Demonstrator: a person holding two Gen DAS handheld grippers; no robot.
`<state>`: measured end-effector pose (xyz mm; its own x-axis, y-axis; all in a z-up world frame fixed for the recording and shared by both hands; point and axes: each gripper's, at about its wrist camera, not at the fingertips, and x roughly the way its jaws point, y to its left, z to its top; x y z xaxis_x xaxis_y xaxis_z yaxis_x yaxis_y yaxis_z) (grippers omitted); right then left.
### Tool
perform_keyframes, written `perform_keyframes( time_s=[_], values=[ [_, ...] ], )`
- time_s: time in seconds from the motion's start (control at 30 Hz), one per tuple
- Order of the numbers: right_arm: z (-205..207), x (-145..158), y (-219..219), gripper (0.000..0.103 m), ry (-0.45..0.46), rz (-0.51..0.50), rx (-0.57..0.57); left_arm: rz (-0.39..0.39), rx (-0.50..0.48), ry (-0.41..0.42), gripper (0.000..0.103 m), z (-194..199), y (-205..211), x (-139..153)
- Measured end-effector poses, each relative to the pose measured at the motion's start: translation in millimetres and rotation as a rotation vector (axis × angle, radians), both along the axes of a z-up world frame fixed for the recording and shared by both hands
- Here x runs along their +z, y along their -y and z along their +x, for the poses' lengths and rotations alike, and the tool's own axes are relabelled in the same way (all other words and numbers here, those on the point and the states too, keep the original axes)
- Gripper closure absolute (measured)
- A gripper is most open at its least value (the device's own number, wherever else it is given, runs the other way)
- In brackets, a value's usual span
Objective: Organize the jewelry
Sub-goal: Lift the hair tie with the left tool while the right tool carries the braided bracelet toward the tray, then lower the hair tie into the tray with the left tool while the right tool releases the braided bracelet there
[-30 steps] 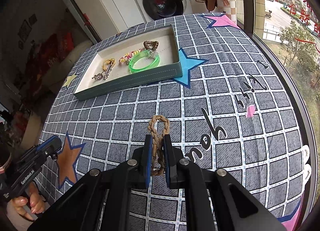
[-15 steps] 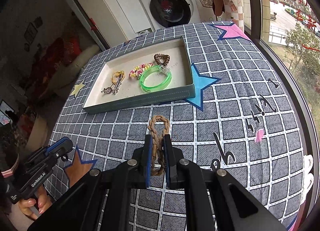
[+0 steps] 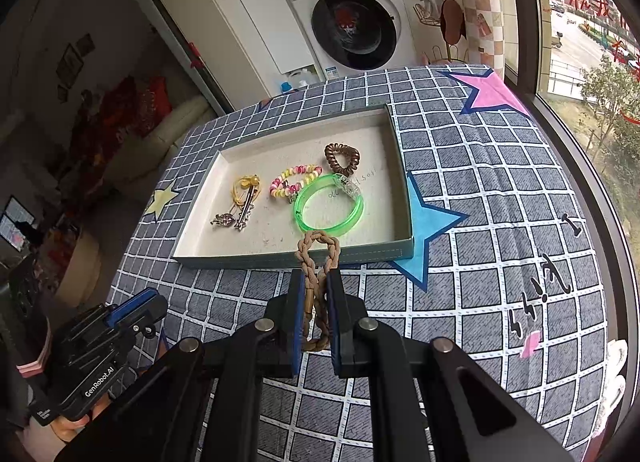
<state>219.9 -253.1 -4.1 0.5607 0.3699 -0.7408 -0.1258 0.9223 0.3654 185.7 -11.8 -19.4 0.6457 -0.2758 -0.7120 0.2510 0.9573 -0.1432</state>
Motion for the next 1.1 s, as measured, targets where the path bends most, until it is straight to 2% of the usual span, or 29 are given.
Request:
perform_keyframes(
  time_s=[0.27,0.47,0.67,1.1],
  values=[
    [47.8,7.3,1.8,0.091,-0.006,0.043,-0.003,0.012,0.029,0.023,0.075,48.0,-1.5,9.8],
    [81.6,7.5,-4.9,0.091,0.003,0.016,0.01,0.019,0.062,0.025,0.075,86.3,-0.5,6.7],
    [105.0,-3.9,-16.0,0.091,-0.007,0.011,0.033,0.046,0.073,0.004,0.075,111.6,8.1,-10.3],
    [123.6,-41.7,-36.2,0.091,-0.035,-0.081,0.056,0.118,0.085,-0.033,0.075,136.8,19.8,-46.5]
  ],
)
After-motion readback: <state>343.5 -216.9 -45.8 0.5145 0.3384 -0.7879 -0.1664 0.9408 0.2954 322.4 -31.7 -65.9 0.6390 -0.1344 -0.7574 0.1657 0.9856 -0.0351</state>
